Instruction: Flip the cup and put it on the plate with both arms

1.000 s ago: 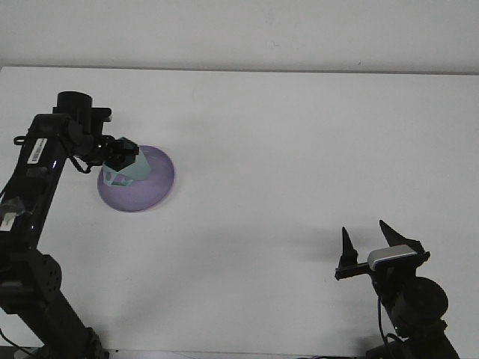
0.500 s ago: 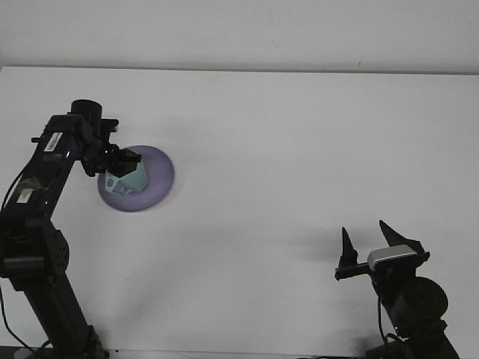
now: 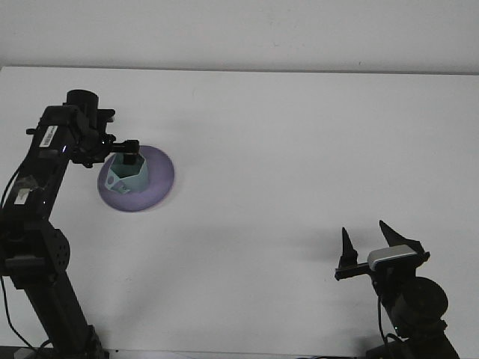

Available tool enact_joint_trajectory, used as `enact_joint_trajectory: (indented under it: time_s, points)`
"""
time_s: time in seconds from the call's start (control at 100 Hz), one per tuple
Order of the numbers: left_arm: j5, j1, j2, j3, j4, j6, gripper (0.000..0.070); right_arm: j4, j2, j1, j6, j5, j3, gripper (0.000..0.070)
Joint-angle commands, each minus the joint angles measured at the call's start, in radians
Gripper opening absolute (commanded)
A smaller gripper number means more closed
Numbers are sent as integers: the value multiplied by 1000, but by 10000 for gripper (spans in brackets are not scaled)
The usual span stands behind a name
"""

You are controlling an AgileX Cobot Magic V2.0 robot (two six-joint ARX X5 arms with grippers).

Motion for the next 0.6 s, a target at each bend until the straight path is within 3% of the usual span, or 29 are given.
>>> enact_joint_trajectory:
  time_s: [0.0, 0.15, 0.27, 0.32, 0.38, 0.44, 0.5, 0.57, 0.59]
  points:
    - [7, 13, -20, 31, -14, -24, 603, 4, 6, 2, 8, 1, 8, 538]
    - [23, 43, -150, 31, -30, -36, 600, 5, 6, 2, 8, 1, 8, 538]
    - [27, 67, -286, 31, -27, -65, 559, 4, 6, 2, 7, 1, 8, 538]
    - [29, 74, -344, 31, -26, -63, 448, 3, 6, 2, 7, 2, 8, 536]
    - [29, 82, -405, 29, -26, -55, 240, 4, 6, 2, 6, 6, 8, 506]
    - [33, 82, -460, 25, -31, -45, 0, 6, 5, 2, 6, 21, 8, 411]
    - [45, 82, -513, 9, -25, -43, 12, 14, 5, 2, 1, 42, 9, 260]
    - [48, 82, -572, -31, 3, -38, 12, 18, 5, 2, -21, 64, 16, 0]
    - [48, 82, -592, -50, 16, -36, 12, 17, 5, 2, -31, 67, 19, 0]
